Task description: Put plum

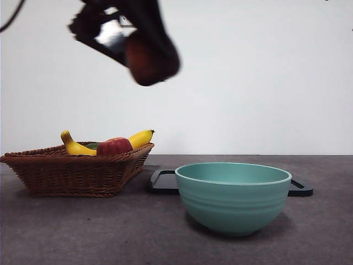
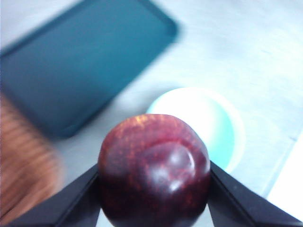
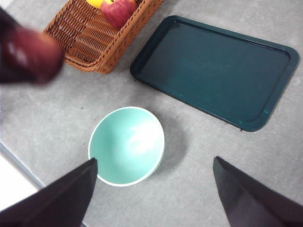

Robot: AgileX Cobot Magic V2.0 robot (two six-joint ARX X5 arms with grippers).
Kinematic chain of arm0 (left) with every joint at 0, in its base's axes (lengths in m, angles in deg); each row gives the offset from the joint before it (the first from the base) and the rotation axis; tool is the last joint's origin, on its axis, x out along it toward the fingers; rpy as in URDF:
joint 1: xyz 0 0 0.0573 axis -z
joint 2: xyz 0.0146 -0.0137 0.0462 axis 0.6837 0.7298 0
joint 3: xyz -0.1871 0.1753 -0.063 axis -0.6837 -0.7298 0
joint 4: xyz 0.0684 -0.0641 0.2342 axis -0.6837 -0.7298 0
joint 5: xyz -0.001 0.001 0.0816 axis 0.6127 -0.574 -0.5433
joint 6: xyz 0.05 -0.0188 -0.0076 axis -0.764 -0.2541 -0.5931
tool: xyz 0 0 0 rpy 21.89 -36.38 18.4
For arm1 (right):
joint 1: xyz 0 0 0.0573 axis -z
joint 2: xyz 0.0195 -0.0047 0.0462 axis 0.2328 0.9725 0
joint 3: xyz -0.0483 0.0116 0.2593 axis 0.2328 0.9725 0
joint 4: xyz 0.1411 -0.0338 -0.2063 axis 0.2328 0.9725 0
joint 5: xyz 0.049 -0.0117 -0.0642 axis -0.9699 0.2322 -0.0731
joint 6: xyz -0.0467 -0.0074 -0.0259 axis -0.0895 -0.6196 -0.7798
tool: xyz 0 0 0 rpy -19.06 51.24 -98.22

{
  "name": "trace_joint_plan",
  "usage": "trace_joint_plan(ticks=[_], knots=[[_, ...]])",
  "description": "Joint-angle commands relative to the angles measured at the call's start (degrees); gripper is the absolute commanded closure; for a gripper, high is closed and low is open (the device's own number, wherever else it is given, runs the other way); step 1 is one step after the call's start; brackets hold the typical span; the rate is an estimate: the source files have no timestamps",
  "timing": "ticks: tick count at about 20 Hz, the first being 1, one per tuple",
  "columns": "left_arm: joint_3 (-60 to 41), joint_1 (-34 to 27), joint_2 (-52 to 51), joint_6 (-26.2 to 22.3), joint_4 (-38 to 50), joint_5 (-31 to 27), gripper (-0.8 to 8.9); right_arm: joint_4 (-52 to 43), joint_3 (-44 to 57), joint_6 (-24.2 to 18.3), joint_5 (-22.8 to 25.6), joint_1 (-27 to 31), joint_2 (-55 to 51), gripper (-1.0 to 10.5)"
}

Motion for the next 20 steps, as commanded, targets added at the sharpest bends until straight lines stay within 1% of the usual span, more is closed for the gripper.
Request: trace_joint_plan(ticks=[1, 8, 10, 14, 17, 20], knots=[[1.16, 3.32, 3.56, 0.13, 3.74, -0.09, 5.99, -0.22, -1.11, -0.2, -0.07, -0.24, 0.28, 5.6], [1.16, 8.7, 14.84, -0.59, 11.89, -0.72, 5.99, -0.2, -1.11, -0.2, 0.35, -0.24, 0.28, 5.6], [1.16, 9.7, 17.77, -1.64, 12.41, -1.49, 5.99, -0.2, -1.11, -0.2, 0.35, -0.24, 0.28, 5.6], [1.16, 11.17, 22.97, -3.63, 13.62, -5.33, 5.97, -0.13, -1.11, -0.2, 0.35, -0.24, 0.28, 5.6], [1.16, 11.43, 24.9, -4.02, 14.62, -6.34, 5.96, 0.04, -1.11, -0.2, 0.35, -0.24, 0.28, 5.6], [1.16, 11.47, 25.55, -5.49, 14.82, -6.82, 5.9, 0.26, -1.11, -0.2, 0.35, -0.24, 0.28, 5.6]])
